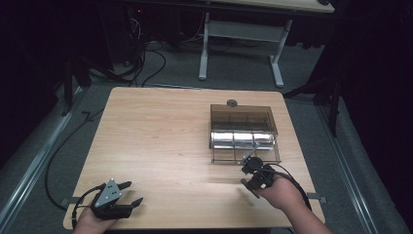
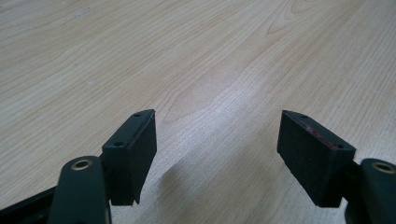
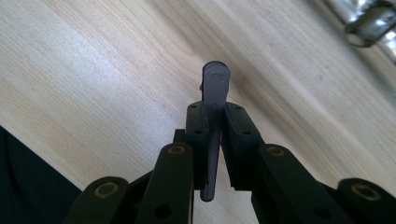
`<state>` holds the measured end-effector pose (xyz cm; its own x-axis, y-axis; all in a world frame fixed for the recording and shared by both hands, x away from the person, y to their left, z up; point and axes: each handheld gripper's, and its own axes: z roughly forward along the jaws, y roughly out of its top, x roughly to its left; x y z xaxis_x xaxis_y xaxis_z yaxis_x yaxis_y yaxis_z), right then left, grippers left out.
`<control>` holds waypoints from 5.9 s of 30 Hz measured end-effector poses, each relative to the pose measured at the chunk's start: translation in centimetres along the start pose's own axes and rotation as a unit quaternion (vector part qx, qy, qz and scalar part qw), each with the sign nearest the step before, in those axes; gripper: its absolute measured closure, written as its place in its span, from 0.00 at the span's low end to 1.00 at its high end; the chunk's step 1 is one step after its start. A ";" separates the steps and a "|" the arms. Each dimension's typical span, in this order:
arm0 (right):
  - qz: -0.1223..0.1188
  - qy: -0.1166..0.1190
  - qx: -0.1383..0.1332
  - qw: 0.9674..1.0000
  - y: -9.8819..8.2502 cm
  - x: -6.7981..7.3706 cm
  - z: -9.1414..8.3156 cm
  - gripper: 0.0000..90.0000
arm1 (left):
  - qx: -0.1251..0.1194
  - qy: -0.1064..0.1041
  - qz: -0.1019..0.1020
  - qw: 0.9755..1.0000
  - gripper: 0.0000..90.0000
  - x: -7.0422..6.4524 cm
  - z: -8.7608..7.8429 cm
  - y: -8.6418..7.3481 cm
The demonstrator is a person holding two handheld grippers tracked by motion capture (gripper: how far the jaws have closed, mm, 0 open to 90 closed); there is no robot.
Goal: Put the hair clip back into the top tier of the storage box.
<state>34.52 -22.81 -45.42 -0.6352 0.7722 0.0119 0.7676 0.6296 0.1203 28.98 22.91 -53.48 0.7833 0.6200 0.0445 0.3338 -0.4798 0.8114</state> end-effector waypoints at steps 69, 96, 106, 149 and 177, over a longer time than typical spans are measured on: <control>-0.011 -0.029 0.001 1.000 7.4 -4.3 -6.7 0.90 | 0.001 -0.001 -0.002 1.000 0.32 0.0 0.0 0.0; -0.038 -0.024 0.008 0.999 9.3 -5.4 -4.6 0.90 | 0.003 0.002 -0.010 1.000 0.32 0.2 0.0 0.0; -0.035 -0.020 0.011 0.999 9.1 -5.4 -3.9 0.90 | 0.003 0.001 -0.010 1.000 0.32 0.2 0.0 0.0; -0.001 -0.010 -0.018 1.000 6.8 -4.8 -5.8 0.99 | 0.001 0.002 -0.011 1.000 0.32 0.2 0.0 0.0; 0.035 0.020 -0.063 0.997 0.7 -2.8 -2.3 0.98 | -0.004 0.007 -0.020 1.000 0.32 0.3 -0.1 -0.1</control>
<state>36.66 -24.73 -43.09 -0.5853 0.8083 0.0635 0.7949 0.5565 0.2417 29.16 23.20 -53.46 0.7616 0.6478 0.0197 0.3608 -0.4490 0.8174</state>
